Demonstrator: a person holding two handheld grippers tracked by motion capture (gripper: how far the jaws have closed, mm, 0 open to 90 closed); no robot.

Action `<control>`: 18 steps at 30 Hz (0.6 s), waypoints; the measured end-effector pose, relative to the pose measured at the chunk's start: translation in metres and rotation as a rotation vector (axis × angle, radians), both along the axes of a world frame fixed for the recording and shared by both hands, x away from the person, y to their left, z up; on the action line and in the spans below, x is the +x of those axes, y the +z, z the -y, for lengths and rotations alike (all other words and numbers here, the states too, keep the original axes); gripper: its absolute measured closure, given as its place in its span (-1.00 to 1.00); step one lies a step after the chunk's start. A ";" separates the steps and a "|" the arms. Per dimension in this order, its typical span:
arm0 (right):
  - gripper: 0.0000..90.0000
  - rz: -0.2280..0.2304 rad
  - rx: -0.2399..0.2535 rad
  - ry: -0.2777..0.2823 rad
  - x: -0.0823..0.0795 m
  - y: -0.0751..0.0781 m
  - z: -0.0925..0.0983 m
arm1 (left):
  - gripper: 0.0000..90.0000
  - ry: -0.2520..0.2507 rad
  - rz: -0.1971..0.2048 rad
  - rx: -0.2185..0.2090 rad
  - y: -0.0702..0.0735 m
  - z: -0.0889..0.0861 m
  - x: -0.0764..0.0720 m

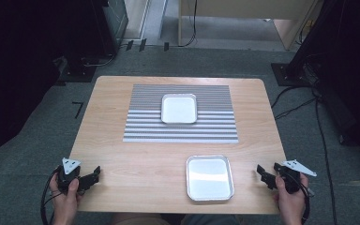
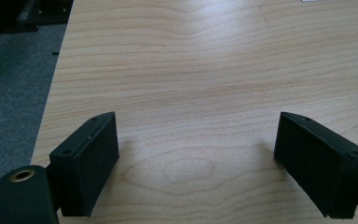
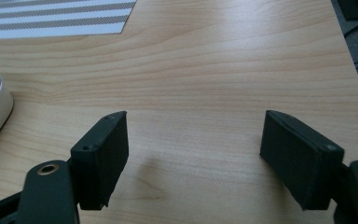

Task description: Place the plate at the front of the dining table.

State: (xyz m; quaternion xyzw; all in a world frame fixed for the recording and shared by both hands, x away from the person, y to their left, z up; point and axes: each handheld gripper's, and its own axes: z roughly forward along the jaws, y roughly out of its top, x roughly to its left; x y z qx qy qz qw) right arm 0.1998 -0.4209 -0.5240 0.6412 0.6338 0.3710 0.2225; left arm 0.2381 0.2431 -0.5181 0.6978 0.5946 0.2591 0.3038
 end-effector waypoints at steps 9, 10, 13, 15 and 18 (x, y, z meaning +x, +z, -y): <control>-0.56 -0.016 -0.073 0.023 -0.002 0.000 -0.008 | -0.74 0.004 -0.003 0.000 0.000 0.000 0.002; -0.57 -0.018 -0.091 0.028 -0.002 0.000 -0.009 | -0.74 0.003 -0.003 0.000 0.000 0.000 0.002; -0.61 -0.031 -0.148 0.042 -0.001 -0.001 -0.015 | -0.74 0.002 -0.003 0.000 0.000 0.000 0.003; -0.63 -0.035 -0.169 0.048 0.000 -0.001 -0.017 | -0.75 0.001 -0.003 0.000 0.000 0.000 0.003; -0.64 -0.037 -0.168 0.048 0.000 -0.001 -0.017 | -0.75 0.000 -0.004 0.001 0.000 0.000 0.004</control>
